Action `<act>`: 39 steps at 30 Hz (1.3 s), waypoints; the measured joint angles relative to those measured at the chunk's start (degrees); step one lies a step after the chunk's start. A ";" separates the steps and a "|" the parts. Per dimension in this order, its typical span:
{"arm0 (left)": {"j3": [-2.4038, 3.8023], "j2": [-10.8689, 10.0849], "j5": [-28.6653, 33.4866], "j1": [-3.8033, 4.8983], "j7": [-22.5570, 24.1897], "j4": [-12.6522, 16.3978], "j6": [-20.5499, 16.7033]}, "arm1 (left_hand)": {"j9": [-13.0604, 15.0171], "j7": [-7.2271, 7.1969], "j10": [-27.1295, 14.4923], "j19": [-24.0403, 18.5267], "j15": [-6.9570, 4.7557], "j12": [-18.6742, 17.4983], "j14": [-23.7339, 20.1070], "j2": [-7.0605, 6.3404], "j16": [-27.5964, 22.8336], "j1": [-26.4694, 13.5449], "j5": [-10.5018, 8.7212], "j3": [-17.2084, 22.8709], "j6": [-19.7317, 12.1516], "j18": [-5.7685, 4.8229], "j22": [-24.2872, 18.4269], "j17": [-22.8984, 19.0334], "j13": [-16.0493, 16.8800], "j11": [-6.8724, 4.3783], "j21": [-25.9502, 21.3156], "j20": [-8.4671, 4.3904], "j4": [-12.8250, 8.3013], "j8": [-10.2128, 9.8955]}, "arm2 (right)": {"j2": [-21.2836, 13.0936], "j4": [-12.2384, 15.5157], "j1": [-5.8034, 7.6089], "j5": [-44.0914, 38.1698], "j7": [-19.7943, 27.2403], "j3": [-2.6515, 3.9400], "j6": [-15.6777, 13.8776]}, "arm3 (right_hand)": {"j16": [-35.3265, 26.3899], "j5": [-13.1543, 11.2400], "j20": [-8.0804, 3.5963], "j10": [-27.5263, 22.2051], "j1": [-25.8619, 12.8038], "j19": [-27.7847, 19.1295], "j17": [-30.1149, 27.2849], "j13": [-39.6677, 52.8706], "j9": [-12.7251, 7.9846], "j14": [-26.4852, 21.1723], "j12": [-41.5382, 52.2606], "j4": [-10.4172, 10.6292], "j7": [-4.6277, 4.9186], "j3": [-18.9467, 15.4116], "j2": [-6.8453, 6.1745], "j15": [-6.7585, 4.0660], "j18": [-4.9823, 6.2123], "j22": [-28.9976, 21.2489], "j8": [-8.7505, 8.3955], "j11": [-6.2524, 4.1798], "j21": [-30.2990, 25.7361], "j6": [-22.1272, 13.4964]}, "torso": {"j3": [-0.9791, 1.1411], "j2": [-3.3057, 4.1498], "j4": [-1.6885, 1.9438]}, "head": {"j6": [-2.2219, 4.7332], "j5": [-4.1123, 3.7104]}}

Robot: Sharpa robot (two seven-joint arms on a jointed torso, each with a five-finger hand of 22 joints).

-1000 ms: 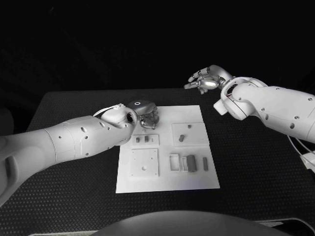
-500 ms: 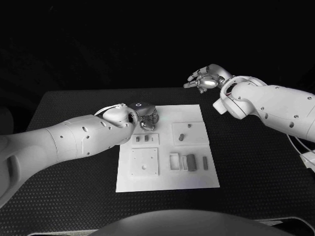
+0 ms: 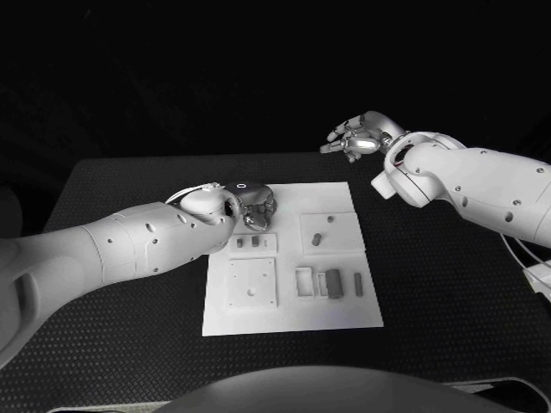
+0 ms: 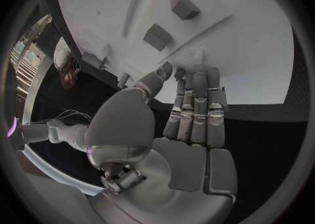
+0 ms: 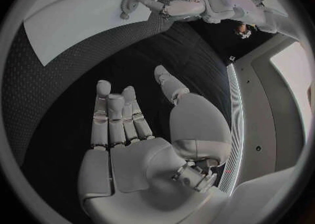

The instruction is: Assemble the parts on the task board

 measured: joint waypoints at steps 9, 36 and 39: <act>0.01 0.07 -0.08 -0.07 0.21 -0.10 0.53 | -0.06 -0.57 1.77 1.34 -0.55 -0.28 1.78 1.02 0.58 0.07 0.00 0.59 1.33 0.08 1.14 0.23 -0.01 -0.47 0.79 -0.51 0.19 0.15 | -0.02 0.03 0.00 0.00 0.00 0.00 0.03 | 0.00 0.00 0.00 -0.20 0.00 0.00 -0.05 -0.05 0.00 0.00 0.00 0.00 -0.02 0.00 0.00 0.00 0.00 0.00 0.00 0.20 0.00 -0.01 | 0.06 -0.04 0.02 | -0.07 -0.05; 0.35 1.07 -0.01 -0.40 1.43 -1.93 1.31 | -0.69 -0.56 2.73 3.38 -0.73 -2.94 5.03 1.43 2.74 -0.07 0.00 1.22 1.99 0.15 3.85 1.03 -0.32 -0.65 2.12 -0.91 -0.12 0.23 | -0.12 0.29 0.00 0.01 0.00 0.00 0.08 | 0.00 0.00 0.00 -0.19 0.00 0.00 -0.12 -0.11 0.01 -0.17 0.24 0.00 0.01 0.00 0.00 -0.07 0.00 0.00 0.00 0.19 0.00 0.22 | 0.03 0.02 -0.02 | -0.30 -0.38; 0.38 1.12 -0.01 -0.41 1.47 -2.01 1.45 | -0.69 -0.56 2.89 3.89 -0.85 -2.94 5.55 1.69 3.22 0.19 0.00 1.22 1.99 0.15 4.24 1.21 -0.32 -0.53 2.56 -1.01 -0.12 0.23 | -0.12 0.31 0.00 0.01 0.00 0.00 0.09 | 0.00 0.00 0.00 -0.19 0.00 0.00 -0.12 -0.11 -0.04 -0.17 0.24 0.00 0.01 0.00 0.00 -0.07 0.00 0.00 0.00 0.19 0.00 0.22 | 0.04 0.01 0.01 | -0.39 -0.47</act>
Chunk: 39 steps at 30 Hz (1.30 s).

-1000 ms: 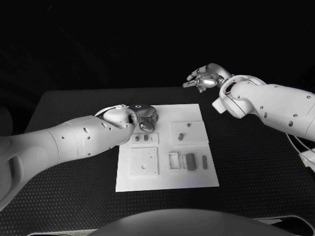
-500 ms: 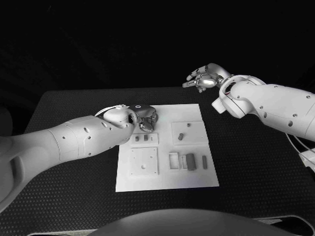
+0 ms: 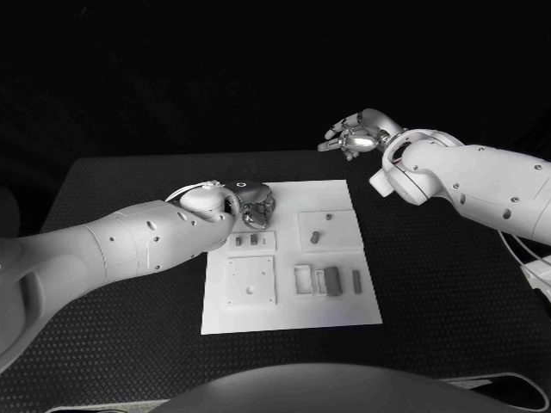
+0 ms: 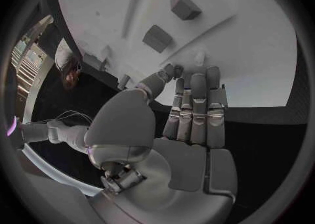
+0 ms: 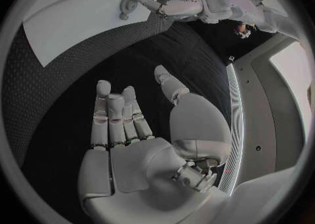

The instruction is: Assemble the parts on the task board

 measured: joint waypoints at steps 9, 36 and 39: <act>0.06 0.40 -0.01 -0.07 0.13 -0.66 0.38 | 0.00 0.11 0.91 0.89 -0.21 0.01 0.84 0.52 0.88 0.02 0.00 0.34 0.94 0.01 1.00 0.11 -1.06 -0.39 0.44 -0.15 -0.02 0.00 | 0.03 0.03 0.00 0.00 0.00 0.00 0.01 | 0.00 0.00 0.00 0.00 0.00 0.00 0.00 -0.05 0.00 0.00 0.00 0.00 -0.01 0.00 0.00 0.00 0.00 0.00 0.00 0.00 0.00 0.00 | 0.00 -0.04 0.00 | -0.18 -0.07; -1.02 0.38 -0.05 -0.11 1.82 -1.23 -1.93 | 0.15 -1.04 6.19 5.39 -1.44 -0.18 5.52 1.75 2.17 1.95 -0.43 3.72 4.72 0.26 1.54 -0.31 -2.17 -2.07 1.80 -1.56 -0.09 1.67 | -0.05 0.17 0.00 0.01 -0.01 0.00 0.04 | 0.00 0.00 0.00 0.00 0.00 0.00 -0.05 -0.10 0.01 -0.03 -0.01 0.00 -0.01 0.00 0.00 0.05 0.00 0.00 0.00 0.00 0.00 -0.21 | 0.01 -0.05 0.07 | -0.66 -0.31; -1.14 0.17 0.32 -0.33 2.36 -1.13 -3.06 | 0.38 -1.10 6.84 6.14 -1.61 0.11 6.11 1.76 2.45 1.96 -0.23 3.85 5.19 -0.16 1.53 -0.31 -2.17 -2.22 2.02 -1.85 -0.21 1.77 | -0.05 0.19 0.00 0.01 -0.01 0.00 0.04 | 0.00 0.00 0.00 0.00 0.00 0.00 -0.05 -0.10 0.01 -0.03 -0.01 0.00 -0.01 0.00 0.00 0.05 0.00 0.00 0.00 0.00 0.00 -0.21 | 0.01 -0.05 0.07 | -0.62 -0.31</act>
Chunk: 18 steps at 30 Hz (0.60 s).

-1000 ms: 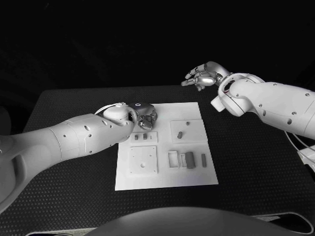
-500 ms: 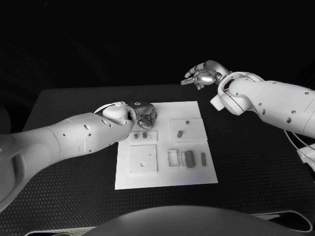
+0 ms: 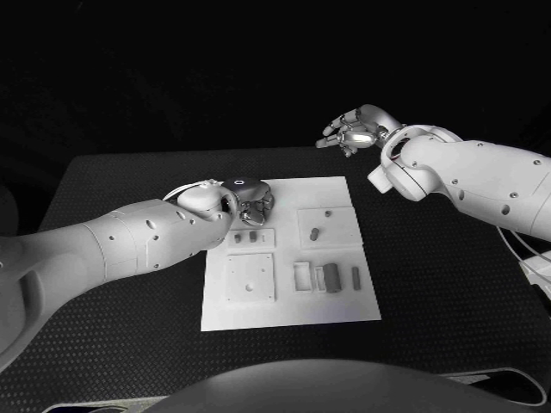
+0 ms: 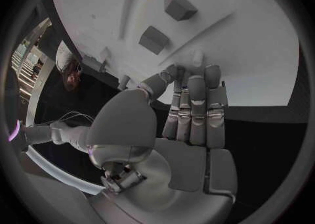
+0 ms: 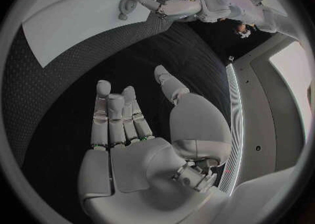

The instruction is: Assemble the parts on the task board

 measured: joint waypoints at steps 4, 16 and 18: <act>-0.15 -0.42 1.12 -0.28 0.86 0.11 -1.55 | 0.11 -0.13 0.31 0.45 -0.01 0.00 0.01 0.07 0.17 0.08 0.01 0.33 0.15 -0.17 0.00 0.01 0.00 -0.29 0.21 -0.14 0.06 0.00 | 0.00 0.00 0.00 0.00 0.00 0.00 0.00 | 0.00 0.00 0.00 0.00 0.00 0.00 0.00 0.00 0.00 0.00 0.00 0.00 0.00 0.00 0.00 0.00 0.00 0.00 0.00 0.00 0.00 0.00 | -0.01 0.00 0.00 | 0.07 0.05; 1.23 -2.47 5.53 -1.13 2.88 1.81 -3.65 | 0.26 -0.33 0.72 0.83 -0.02 -0.13 0.43 0.06 0.59 0.55 -0.08 0.35 0.34 -0.53 -0.01 0.18 -0.05 -0.32 0.43 -0.41 0.04 0.24 | -0.18 0.04 0.00 0.01 0.02 0.00 0.00 | 0.24 0.00 0.00 0.00 0.00 0.00 0.00 -0.05 -0.05 0.00 0.00 0.00 -0.02 0.00 0.00 0.01 0.01 0.00 0.00 0.00 0.00 0.00 | -0.01 -0.01 -0.02 | 0.40 0.07; 2.28 -2.92 6.00 -1.08 3.06 2.33 -3.76 | 0.26 -0.33 0.72 0.83 -0.02 -0.18 0.44 0.07 0.59 0.68 -0.10 0.36 0.34 -0.54 -0.01 0.18 -0.09 -0.32 0.43 -0.41 0.03 0.24 | -0.22 0.07 0.00 0.01 0.02 0.00 0.00 | 0.24 0.00 0.00 0.00 0.00 0.00 -0.04 -0.05 -0.05 0.00 0.00 0.00 -0.09 0.00 0.00 0.01 0.00 0.00 0.00 0.00 0.00 -0.07 | -0.01 -0.01 -0.02 | 0.46 0.07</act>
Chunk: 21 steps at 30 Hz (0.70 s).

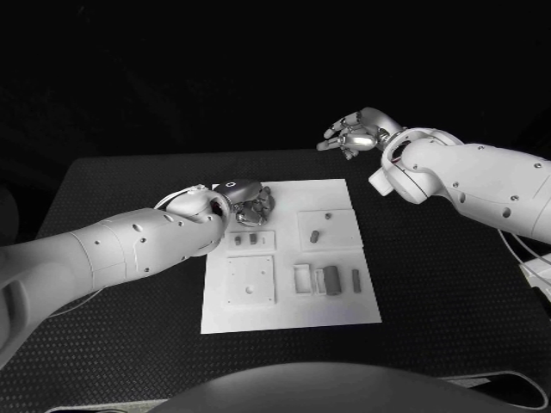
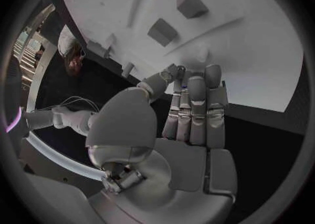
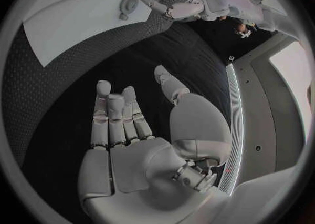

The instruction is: Assemble the parts on the task board

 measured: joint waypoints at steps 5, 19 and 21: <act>2.00 -1.37 0.90 0.11 0.28 1.25 -0.13 | 0.00 0.00 0.00 0.00 -0.02 -0.18 0.02 0.00 0.00 0.01 -0.01 0.18 0.00 -0.02 0.00 0.06 0.00 0.00 0.00 0.01 -0.19 0.00 | -0.16 0.08 0.00 0.00 0.00 0.00 0.00 | 0.00 0.00 0.00 0.00 0.00 0.00 -0.01 0.00 0.00 0.00 0.00 0.00 0.13 0.00 0.00 0.00 0.00 0.00 0.00 0.00 0.00 0.26 | 0.01 -0.03 0.02 | 0.16 0.02; 3.63 -6.38 2.33 0.86 1.57 4.50 3.86 | 0.10 -0.01 0.20 0.08 -0.10 -0.14 0.10 -0.01 0.00 0.14 0.11 0.32 -0.01 -0.03 -0.01 0.05 0.00 -0.21 0.00 0.11 -0.04 -0.01 | -0.54 0.20 0.00 0.01 0.00 0.00 0.00 | 0.00 0.00 0.00 0.00 0.00 0.00 -0.03 -0.06 0.00 0.01 0.00 0.00 0.10 0.00 0.00 0.01 0.00 0.00 0.00 0.00 0.00 0.29 | 0.00 -0.03 0.09 | 0.40 0.18; 3.58 -6.80 2.33 0.85 1.59 4.50 4.70 | 0.10 -0.01 0.20 0.08 -0.10 -0.14 0.10 -0.01 0.00 0.14 0.11 0.32 -0.01 -0.03 -0.01 0.05 0.00 -0.21 0.00 0.12 -0.04 -0.01 | -0.57 0.20 0.00 0.01 0.00 0.00 0.00 | 0.00 0.00 0.00 0.00 0.00 0.00 -0.06 -0.06 0.01 0.01 0.00 0.00 0.10 0.00 0.00 0.01 0.00 0.00 0.00 0.00 0.00 0.29 | 0.00 -0.03 0.12 | 0.38 0.19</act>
